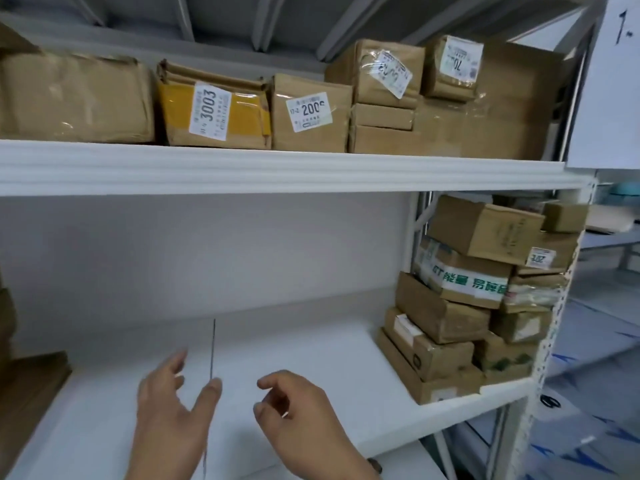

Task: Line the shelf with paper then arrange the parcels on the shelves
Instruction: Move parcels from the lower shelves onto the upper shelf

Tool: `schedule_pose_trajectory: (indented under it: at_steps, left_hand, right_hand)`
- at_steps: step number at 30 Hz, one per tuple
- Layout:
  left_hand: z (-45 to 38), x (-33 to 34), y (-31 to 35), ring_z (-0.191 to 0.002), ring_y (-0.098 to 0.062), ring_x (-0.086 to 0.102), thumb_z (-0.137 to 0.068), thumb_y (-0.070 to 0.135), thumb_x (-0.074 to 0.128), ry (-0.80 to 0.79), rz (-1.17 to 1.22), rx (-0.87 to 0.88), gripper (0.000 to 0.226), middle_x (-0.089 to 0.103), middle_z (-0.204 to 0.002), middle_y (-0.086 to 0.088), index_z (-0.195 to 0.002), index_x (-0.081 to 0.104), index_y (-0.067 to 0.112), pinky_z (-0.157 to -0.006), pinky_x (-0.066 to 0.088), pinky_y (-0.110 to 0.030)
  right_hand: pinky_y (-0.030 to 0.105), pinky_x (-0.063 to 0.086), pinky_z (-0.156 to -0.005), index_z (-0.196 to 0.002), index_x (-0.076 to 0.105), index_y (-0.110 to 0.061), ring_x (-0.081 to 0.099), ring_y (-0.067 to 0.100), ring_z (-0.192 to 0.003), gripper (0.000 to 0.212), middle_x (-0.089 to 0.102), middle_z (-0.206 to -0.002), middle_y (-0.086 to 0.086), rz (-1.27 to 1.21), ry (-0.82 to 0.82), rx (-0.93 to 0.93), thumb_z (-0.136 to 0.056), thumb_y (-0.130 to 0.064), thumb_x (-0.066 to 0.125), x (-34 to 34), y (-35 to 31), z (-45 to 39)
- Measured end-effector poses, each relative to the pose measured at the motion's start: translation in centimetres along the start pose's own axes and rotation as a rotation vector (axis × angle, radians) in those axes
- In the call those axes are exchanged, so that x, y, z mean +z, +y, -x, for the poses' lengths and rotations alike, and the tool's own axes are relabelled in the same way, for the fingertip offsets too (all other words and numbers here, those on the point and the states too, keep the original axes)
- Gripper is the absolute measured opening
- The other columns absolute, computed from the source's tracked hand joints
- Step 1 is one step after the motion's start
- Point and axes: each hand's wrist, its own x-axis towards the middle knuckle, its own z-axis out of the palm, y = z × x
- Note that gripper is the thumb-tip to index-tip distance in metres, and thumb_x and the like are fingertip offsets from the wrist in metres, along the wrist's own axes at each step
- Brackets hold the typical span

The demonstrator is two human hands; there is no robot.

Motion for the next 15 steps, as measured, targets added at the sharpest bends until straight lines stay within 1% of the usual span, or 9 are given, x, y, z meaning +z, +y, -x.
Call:
schedule_pose_trajectory:
  at_steps: [3,6,8,10,11,13,14,15]
  left_hand:
    - [1.5,5.8,0.5,-0.109,-0.024,0.053,-0.083,0.009,0.072,-0.099,0.068,-0.07,0.058,0.05,-0.133,-0.011,-0.136,0.049,0.016,-0.098,0.041,-0.04]
    - [2.6,10.8,1.6,-0.107,-0.02,0.055,-0.085,0.015,0.071,-0.227,0.097,-0.093,0.053,0.053,-0.131,-0.007,-0.133,0.048,0.024,-0.093,0.04,-0.034]
    - [2.9,13.8,2.8,-0.108,-0.019,0.055,-0.086,0.019,0.07,-0.305,0.117,-0.091,0.047,0.053,-0.129,-0.004,-0.125,0.046,0.031,-0.09,0.039,-0.031]
    - [3.1,16.5,4.4,-0.111,-0.016,0.055,-0.088,0.023,0.068,-0.374,0.136,-0.091,0.043,0.053,-0.127,0.001,-0.123,0.045,0.035,-0.084,0.04,-0.027]
    - [3.1,17.7,5.3,-0.113,-0.014,0.055,-0.089,0.025,0.067,-0.406,0.154,-0.094,0.043,0.052,-0.127,0.003,-0.125,0.046,0.035,-0.08,0.041,-0.024]
    - [2.8,19.9,7.1,-0.115,-0.012,0.054,-0.091,0.03,0.064,-0.47,0.195,-0.102,0.043,0.052,-0.127,0.007,-0.129,0.045,0.036,-0.076,0.04,-0.021]
    - [2.6,21.0,8.0,-0.116,-0.011,0.054,-0.091,0.032,0.063,-0.503,0.214,-0.107,0.043,0.052,-0.128,0.009,-0.13,0.045,0.037,-0.079,0.04,-0.022]
    - [2.2,22.0,8.9,-0.116,-0.011,0.053,-0.092,0.034,0.061,-0.534,0.238,-0.111,0.042,0.052,-0.129,0.011,-0.13,0.044,0.037,-0.083,0.039,-0.024]
  right_hand:
    - [0.013,0.047,-0.083,-0.092,0.048,-0.052,0.061,0.007,-0.092,0.024,0.067,-0.096,-0.008,0.019,0.051,0.076,-0.09,-0.032,0.061,-4.2,4.0,0.5]
    - [0.011,0.046,-0.078,-0.092,0.049,-0.052,0.06,0.004,-0.091,0.028,0.066,-0.093,-0.008,0.031,0.129,0.123,-0.09,-0.028,0.062,-8.1,6.9,0.8]
    - [0.009,0.045,-0.075,-0.094,0.052,-0.05,0.058,0.0,-0.092,0.028,0.064,-0.093,-0.009,0.025,0.225,0.139,-0.09,-0.025,0.063,-11.1,8.4,0.8]
    - [0.009,0.045,-0.076,-0.099,0.056,-0.045,0.058,-0.003,-0.093,0.023,0.063,-0.098,-0.014,0.024,0.359,0.152,-0.091,-0.024,0.063,-14.3,9.3,0.6]
    - [0.012,0.048,-0.079,-0.103,0.059,-0.04,0.058,-0.003,-0.092,0.021,0.061,-0.102,-0.016,0.027,0.436,0.156,-0.092,-0.024,0.063,-16.0,9.6,0.3]
    - [0.029,0.052,-0.089,-0.111,0.062,-0.032,0.058,0.002,-0.098,0.021,0.056,-0.108,-0.016,0.061,0.603,0.148,-0.092,-0.024,0.063,-19.3,10.0,-0.4]
    - [0.033,0.051,-0.091,-0.112,0.061,-0.03,0.057,0.006,-0.102,0.022,0.055,-0.111,-0.013,0.073,0.685,0.138,-0.092,-0.023,0.064,-20.9,10.1,-0.9]
    - [0.034,0.05,-0.094,-0.114,0.058,-0.029,0.056,0.009,-0.106,0.024,0.053,-0.115,-0.011,0.071,0.76,0.133,-0.092,-0.023,0.063,-22.3,10.0,-1.4]
